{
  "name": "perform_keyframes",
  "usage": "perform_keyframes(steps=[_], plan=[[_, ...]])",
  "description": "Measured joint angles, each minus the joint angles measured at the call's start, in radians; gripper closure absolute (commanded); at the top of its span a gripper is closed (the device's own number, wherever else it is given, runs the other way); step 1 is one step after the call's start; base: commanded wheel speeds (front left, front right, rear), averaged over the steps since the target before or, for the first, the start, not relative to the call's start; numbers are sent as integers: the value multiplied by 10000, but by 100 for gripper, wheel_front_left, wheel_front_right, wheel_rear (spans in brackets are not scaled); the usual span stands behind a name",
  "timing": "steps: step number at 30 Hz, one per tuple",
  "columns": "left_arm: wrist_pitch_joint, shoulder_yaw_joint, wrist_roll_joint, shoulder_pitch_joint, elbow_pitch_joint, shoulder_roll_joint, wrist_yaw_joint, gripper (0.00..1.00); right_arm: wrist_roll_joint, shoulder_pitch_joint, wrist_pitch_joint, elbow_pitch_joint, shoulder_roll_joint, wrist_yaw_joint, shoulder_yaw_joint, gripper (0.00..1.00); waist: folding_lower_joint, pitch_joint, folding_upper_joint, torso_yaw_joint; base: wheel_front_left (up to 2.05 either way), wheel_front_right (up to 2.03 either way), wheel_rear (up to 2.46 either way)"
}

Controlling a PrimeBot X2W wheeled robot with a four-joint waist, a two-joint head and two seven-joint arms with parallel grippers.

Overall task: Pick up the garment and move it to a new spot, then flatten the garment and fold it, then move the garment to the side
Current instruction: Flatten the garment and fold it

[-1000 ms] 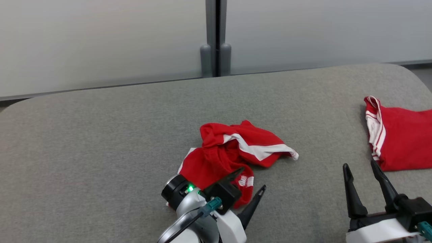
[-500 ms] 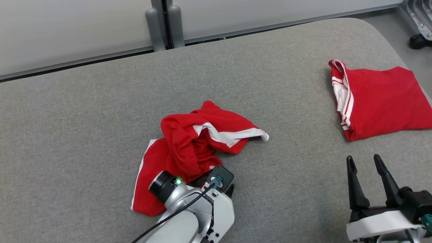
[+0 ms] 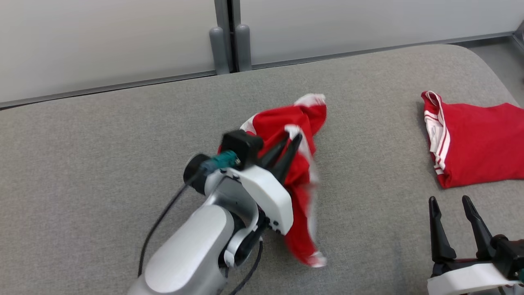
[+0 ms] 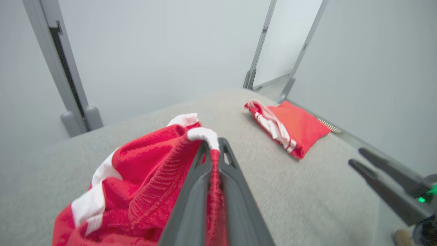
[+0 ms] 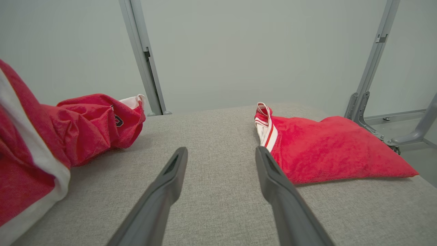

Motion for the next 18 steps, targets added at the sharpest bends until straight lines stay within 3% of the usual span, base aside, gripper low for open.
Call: perform_keyframes(steps=[6, 9, 14, 17, 18], plan=[[-763, 869, -1325, -486, -1783, 12, 232, 100, -146, 138, 0, -71, -4, 0, -182, 0, 0, -408, 0, 441, 0, 0, 0], [-723, 848, -1741, -69, -1931, 105, -61, 100, -190, 152, 0, -81, 0, 0, -176, 0, 0, -581, 0, 601, 0, 0, 0], [-828, 571, -2454, 2214, -1551, 654, -341, 100, -171, 331, 0, -81, 2, 0, -209, 0, 0, -720, 0, 785, 0, 0, 0], [-1041, 295, -2694, 3601, -1404, 1078, -617, 100, -167, 550, 0, -48, 2, 0, -336, 0, 0, -818, 0, 881, 0, 0, 0], [-1195, 104, -2757, 4458, -1411, 1450, -876, 100, -174, 721, 0, -25, 6, 0, -445, 0, 0, -885, 0, 975, 0, 0, 0]])
